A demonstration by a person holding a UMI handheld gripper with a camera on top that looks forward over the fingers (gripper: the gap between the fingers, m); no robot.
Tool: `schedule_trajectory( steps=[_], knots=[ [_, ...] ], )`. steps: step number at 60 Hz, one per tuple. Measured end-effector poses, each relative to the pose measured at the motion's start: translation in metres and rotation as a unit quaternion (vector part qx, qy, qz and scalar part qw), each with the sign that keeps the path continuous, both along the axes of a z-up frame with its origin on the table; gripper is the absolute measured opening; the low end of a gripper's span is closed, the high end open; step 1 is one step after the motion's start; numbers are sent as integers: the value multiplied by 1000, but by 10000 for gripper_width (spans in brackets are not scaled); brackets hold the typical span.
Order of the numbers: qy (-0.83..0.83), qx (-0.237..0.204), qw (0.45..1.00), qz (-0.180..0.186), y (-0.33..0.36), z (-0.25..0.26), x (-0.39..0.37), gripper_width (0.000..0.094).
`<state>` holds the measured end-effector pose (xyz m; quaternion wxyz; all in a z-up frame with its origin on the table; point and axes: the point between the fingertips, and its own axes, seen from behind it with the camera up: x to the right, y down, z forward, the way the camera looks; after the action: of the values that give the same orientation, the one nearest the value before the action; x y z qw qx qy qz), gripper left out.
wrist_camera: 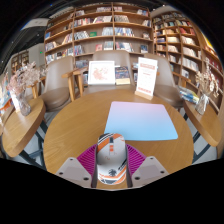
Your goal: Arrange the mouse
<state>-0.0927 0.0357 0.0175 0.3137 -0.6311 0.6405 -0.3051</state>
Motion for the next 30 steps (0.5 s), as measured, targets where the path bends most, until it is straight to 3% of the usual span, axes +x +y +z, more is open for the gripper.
schedule_trajectory(
  steps=[7,15,20,30],
  knots=[
    [-35,5,999,-6,-17,51,31,397],
    [-49,-20,998,-19,-60,87,86,397],
    [-46,-35,998,-38,-92,85,116,396],
    [-24,-16,998,-51,-121,38,162,395]
  ],
)
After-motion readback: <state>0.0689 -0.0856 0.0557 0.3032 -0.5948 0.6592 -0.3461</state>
